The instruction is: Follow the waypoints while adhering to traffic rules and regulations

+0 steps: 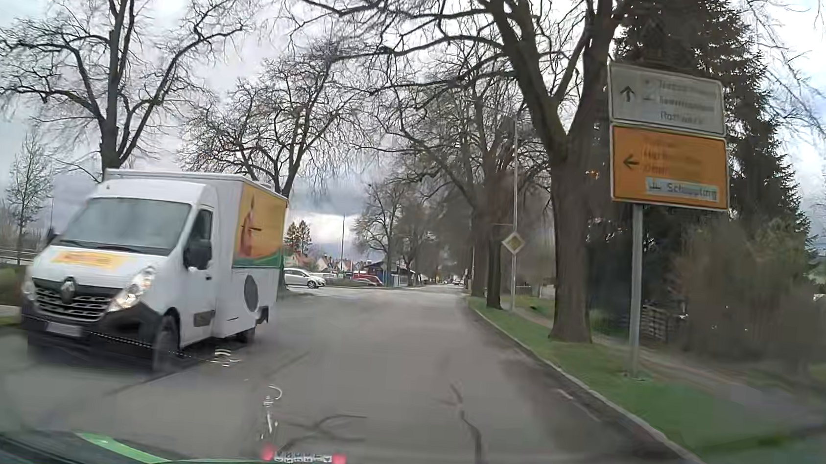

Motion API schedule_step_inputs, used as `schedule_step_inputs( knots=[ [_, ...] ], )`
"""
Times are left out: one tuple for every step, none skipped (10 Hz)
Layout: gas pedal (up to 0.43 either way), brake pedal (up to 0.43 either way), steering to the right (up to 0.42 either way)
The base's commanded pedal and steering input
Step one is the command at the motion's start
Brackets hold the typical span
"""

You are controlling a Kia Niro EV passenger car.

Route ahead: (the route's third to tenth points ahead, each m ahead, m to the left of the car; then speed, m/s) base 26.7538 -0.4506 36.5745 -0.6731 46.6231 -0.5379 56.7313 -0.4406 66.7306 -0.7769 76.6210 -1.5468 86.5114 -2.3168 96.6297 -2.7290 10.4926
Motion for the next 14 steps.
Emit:
schedule_step_inputs(
  knots=[
    [0.11, 0.0, 0.005],
    [0.11, 0.0, 0.005],
    [0.11, 0.0, 0.006],
    [0.11, 0.0, 0.008],
    [0.11, 0.0, 0.008],
    [0.11, 0.0, 0.01],
    [0.11, 0.0, 0.013],
    [0.11, 0.0, 0.016],
    [0.11, 0.0, 0.019],
    [0.11, 0.0, 0.019],
    [0.11, 0.0, 0.018],
    [0.11, 0.0, 0.018],
    [0.11, 0.0, 0.016],
    [0.11, 0.0, 0.012]
  ],
)
